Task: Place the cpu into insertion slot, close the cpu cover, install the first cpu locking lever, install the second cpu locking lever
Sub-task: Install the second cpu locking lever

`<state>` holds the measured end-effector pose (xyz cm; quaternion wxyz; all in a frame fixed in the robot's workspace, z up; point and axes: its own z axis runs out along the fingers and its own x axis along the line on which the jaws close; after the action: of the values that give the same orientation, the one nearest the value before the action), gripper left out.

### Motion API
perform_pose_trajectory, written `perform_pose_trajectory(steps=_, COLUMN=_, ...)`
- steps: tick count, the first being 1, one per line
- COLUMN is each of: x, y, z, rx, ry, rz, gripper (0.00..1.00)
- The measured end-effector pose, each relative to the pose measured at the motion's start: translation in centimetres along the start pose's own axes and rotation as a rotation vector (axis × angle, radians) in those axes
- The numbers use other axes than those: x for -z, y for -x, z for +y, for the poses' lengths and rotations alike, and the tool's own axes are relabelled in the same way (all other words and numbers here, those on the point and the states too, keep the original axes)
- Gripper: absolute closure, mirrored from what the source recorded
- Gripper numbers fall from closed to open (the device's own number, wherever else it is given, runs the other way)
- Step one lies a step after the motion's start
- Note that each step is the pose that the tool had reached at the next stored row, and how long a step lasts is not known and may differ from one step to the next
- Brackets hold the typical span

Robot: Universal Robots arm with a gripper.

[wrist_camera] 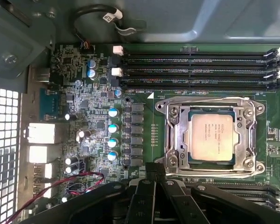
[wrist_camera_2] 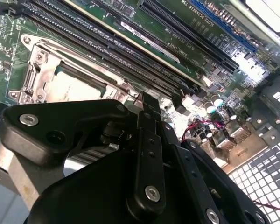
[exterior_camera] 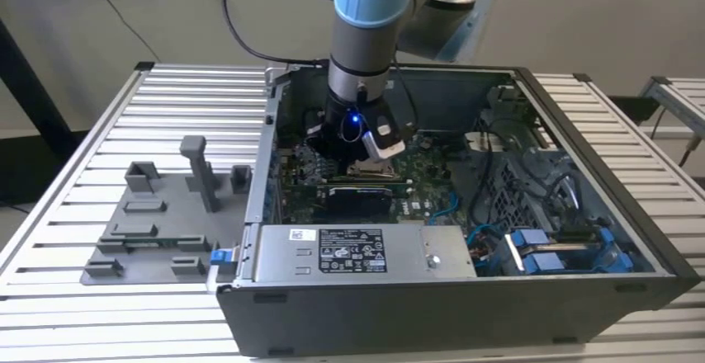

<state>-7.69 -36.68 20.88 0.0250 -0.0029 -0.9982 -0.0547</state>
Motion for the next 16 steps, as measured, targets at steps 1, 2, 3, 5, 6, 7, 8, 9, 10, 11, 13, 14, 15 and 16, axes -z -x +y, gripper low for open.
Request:
perform_pose_trajectory(steps=1, x=-0.05, y=0.00, z=0.01, rx=0.000, ry=-0.0011, rz=0.0000, gripper=0.89)
perform_pose_trajectory(steps=2, x=-0.11, y=0.01, z=0.02, rx=0.000, ry=-0.0021, rz=0.0000, gripper=0.89)
perform_pose_trajectory(steps=3, x=-0.17, y=0.01, z=0.04, rx=0.000, ry=-0.0032, rz=-0.0001, gripper=0.89)
perform_pose_trajectory(steps=5, x=-0.30, y=0.01, z=0.10, rx=0.000, ry=-0.0069, rz=0.0000, gripper=0.89)
perform_pose_trajectory(steps=6, x=-0.35, y=0.02, z=0.16, rx=-0.001, ry=-0.0104, rz=0.0000, gripper=0.89)
perform_pose_trajectory(steps=7, x=-0.41, y=0.02, z=0.23, rx=-0.001, ry=-0.0147, rz=-0.0002, gripper=0.89)
perform_pose_trajectory(steps=8, x=-0.46, y=0.02, z=0.32, rx=-0.001, ry=-0.0196, rz=-0.0003, gripper=0.89)
perform_pose_trajectory(steps=9, x=-0.50, y=0.03, z=0.42, rx=-0.001, ry=-0.0243, rz=-0.0004, gripper=0.89)
perform_pose_trajectory(steps=10, x=-0.55, y=0.02, z=0.52, rx=-0.001, ry=-0.0286, rz=-0.0003, gripper=0.89)
perform_pose_trajectory(steps=11, x=-0.61, y=0.02, z=0.62, rx=-0.002, ry=-0.0314, rz=-0.0003, gripper=0.89)
perform_pose_trajectory(steps=13, x=-0.74, y=0.03, z=0.78, rx=-0.002, ry=-0.0343, rz=-0.0004, gripper=0.89)
perform_pose_trajectory(steps=14, x=-0.80, y=0.03, z=0.85, rx=-0.002, ry=-0.0358, rz=-0.0003, gripper=0.89)
perform_pose_trajectory(steps=15, x=-0.85, y=0.03, z=0.90, rx=-0.002, ry=-0.0374, rz=-0.0004, gripper=0.89)
perform_pose_trajectory(steps=16, x=-0.89, y=0.03, z=0.94, rx=-0.002, ry=-0.0390, rz=-0.0005, gripper=0.89)
